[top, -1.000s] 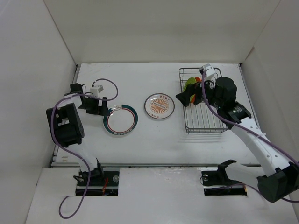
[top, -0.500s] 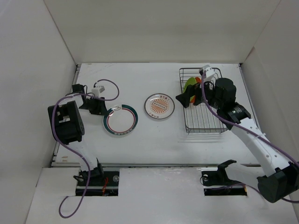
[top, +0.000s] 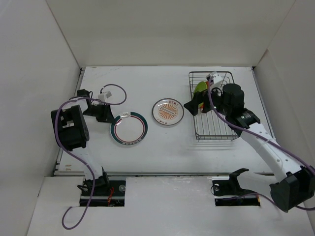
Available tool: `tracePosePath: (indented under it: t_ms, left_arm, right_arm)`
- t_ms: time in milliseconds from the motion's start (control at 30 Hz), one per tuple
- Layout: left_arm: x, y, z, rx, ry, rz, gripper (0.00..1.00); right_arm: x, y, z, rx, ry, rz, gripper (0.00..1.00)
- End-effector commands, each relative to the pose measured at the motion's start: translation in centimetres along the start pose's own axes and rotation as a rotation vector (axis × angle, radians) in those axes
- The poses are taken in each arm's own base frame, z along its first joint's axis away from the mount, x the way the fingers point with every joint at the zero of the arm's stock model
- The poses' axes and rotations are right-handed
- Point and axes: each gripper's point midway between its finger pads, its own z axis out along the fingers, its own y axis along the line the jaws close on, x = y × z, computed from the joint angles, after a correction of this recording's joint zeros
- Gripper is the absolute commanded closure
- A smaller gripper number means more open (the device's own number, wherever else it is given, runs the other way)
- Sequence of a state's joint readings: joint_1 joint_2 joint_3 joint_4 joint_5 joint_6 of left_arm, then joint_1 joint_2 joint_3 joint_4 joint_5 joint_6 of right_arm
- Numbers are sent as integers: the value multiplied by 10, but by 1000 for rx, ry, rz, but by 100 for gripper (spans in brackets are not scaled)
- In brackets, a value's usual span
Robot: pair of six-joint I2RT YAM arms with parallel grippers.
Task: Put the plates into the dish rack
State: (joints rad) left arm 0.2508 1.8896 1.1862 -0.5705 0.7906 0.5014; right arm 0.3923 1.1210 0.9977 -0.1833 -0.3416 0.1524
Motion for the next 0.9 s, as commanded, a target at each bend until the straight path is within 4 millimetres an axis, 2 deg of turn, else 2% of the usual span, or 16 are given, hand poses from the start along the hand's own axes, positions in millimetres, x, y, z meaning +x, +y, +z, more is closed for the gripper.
tracePosePath:
  t_ms: [0, 33, 67, 167, 333, 367, 433, 467, 500, 567, 600, 633, 700, 733, 800, 867]
  left_arm:
    - [-26, -25, -25, 105, -69, 102, 100]
    - [-30, -36, -30, 147, -84, 140, 100]
    - [-27, -59, -39, 239, -91, 145, 100]
    - [-28, -88, -55, 344, -127, 262, 100]
    - [-32, -118, -71, 397, -162, 357, 100]
    - [-33, -125, -73, 399, -162, 382, 100]
    - [-35, -147, -83, 399, -186, 438, 100]
    - [-34, -149, -82, 405, -181, 443, 100]
    - [-36, -159, -87, 408, -194, 462, 100]
    - [-38, -172, -92, 415, -204, 479, 100]
    - [-39, -180, -94, 417, -207, 510, 100]
    - [-42, -186, -101, 407, -222, 525, 100]
    - [-44, -200, -106, 421, -227, 539, 100]
    - [-47, -203, -110, 414, -237, 551, 100]
    - [-52, -212, -116, 420, -251, 568, 100]
    - [-54, -217, -120, 424, -264, 572, 100]
  right_arm:
    - [-14, 12, 5, -61, -69, -29, 0]
    - [-11, 16, 7, -79, -68, -42, 0]
    - [-13, 23, 7, -103, -77, -51, 0]
    - [-5, 44, 19, -185, -55, -63, 0]
    - [2, 76, 44, -264, -30, -85, 0]
    - [-3, 83, 48, -288, -48, -95, 0]
    - [2, 93, 67, -354, -31, -110, 0]
    - [-2, 100, 66, -368, -40, -117, 0]
    - [5, 96, 79, -364, -22, -121, 0]
    - [10, 104, 90, -390, -1, -131, 0]
    - [3, 105, 96, -392, -9, -133, 0]
    - [13, 103, 107, -397, 22, -124, 1]
    - [11, 114, 115, -431, 15, -123, 1]
    - [22, 113, 122, -434, 46, -102, 1]
    - [23, 129, 125, -490, 39, -105, 2]
    - [29, 135, 129, -508, 48, -97, 2]
